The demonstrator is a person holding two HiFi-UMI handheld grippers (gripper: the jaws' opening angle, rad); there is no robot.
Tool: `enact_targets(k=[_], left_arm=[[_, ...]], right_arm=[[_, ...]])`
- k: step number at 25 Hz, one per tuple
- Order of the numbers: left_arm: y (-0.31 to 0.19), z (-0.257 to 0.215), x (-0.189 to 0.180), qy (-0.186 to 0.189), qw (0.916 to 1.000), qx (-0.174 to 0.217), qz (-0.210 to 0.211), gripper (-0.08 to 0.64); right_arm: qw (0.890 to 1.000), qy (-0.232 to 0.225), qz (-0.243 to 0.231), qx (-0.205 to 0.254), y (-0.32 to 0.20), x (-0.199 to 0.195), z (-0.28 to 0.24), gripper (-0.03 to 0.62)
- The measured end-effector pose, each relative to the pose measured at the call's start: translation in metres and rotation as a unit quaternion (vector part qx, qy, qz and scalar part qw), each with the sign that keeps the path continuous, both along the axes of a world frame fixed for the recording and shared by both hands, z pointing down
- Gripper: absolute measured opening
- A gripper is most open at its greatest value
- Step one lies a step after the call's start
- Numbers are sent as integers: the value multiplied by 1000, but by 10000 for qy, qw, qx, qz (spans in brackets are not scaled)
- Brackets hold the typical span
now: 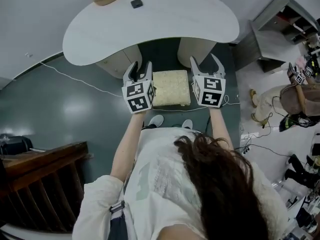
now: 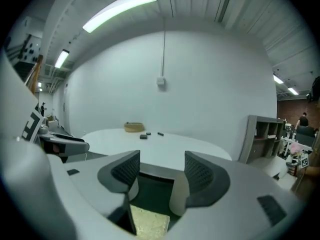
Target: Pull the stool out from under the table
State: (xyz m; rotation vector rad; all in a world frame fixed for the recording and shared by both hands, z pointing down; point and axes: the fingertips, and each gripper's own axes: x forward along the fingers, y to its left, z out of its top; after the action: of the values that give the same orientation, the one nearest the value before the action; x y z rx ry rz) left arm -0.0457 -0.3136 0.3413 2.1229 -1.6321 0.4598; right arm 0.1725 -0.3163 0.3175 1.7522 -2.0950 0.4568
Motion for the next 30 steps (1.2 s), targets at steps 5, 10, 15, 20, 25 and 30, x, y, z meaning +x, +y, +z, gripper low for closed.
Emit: enact_targets(k=[5,10,15,20,25,30], left_arm=[[1,-91,26,-131,9925,1194,231,170],[14,-136,43,-211,9838,1715,474,106],[12,-145,48,-283,9804,1852,603,54],[8,-136,46,-325,9825,1748,547,48],[0,-135,46,-313,9827,1745,544,48],[7,-141,42,-300,9827,1767,457,48]], right_arm=[[9958,-334,-27,856,3,0,-71,227],[9902,-587,-98,1267,15,-2,-106,163],[9869,-764,50,1418,22,7,-110,46],[9867,-796,121,1413,23,18,-106,29],[9855,-818,118,1480,15,22,-109,29],[9847,-800,61,1547,21,22,-118,29]])
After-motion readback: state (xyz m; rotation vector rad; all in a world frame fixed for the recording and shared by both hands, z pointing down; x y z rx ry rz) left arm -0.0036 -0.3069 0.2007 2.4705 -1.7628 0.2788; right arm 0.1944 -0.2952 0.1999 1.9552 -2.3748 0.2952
